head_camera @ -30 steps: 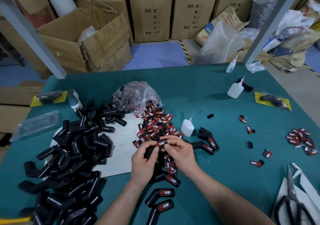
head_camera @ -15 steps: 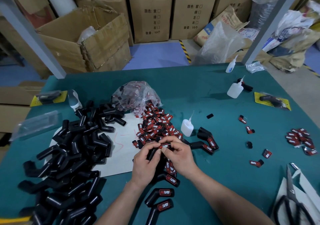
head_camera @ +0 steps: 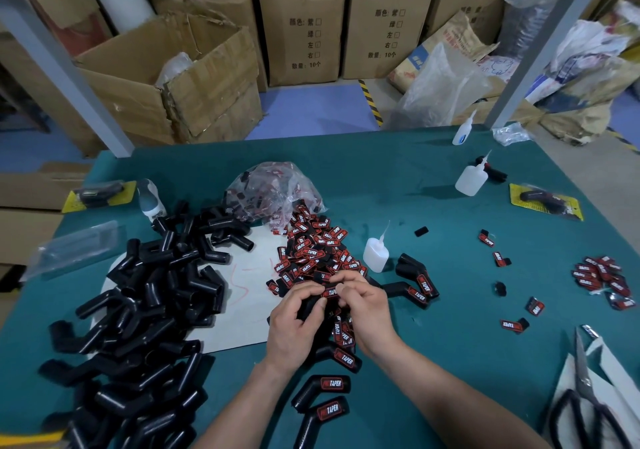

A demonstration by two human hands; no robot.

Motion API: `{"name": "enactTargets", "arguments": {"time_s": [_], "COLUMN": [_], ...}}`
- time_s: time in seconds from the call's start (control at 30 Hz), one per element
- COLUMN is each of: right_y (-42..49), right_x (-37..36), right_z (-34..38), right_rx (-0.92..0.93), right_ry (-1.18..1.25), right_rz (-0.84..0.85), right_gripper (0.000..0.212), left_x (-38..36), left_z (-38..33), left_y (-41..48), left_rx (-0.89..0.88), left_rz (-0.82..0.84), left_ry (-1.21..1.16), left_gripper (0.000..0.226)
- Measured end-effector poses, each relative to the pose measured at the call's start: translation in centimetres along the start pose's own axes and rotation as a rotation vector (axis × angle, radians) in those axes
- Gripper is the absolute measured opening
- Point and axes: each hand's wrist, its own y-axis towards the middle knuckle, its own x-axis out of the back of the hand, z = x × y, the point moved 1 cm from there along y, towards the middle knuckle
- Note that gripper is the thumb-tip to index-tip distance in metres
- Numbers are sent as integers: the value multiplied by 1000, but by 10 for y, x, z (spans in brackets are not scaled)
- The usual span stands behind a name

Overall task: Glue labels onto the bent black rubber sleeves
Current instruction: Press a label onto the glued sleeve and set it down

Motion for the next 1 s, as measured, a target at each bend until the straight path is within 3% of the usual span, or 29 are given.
{"name": "enactTargets", "arguments": {"time_s": [0.1,0.27,0.37,0.43,0.57,0.7,1.0], "right_y": [2,-1,-3,-3,4,7,15], "right_x": [2,2,2,3,8,13,20], "right_z": [6,9,4,7,11,16,23], "right_rx": [-3,108,123,170,494,513,540], "right_ry": [3,-86,-36,-57,-380,-420,-398], "right_rz": [33,139,88,106,201,188,270], "right_gripper": [30,22,10,23,22,18,15], "left_x": [0,6,7,8,7,4,3], "left_z": [-1,1,9,13,8,0,3], "left_y": [-1,3,7,7,4,2,2], "left_rx": [33,240,345,378,324,208,52], "left_rz": [7,-36,-75,-84,-76,-30,-6], "left_ry": [-23,-196,-276,-298,-270,-182,-87], "left_gripper": [27,12,22,27,18,26,17]}}
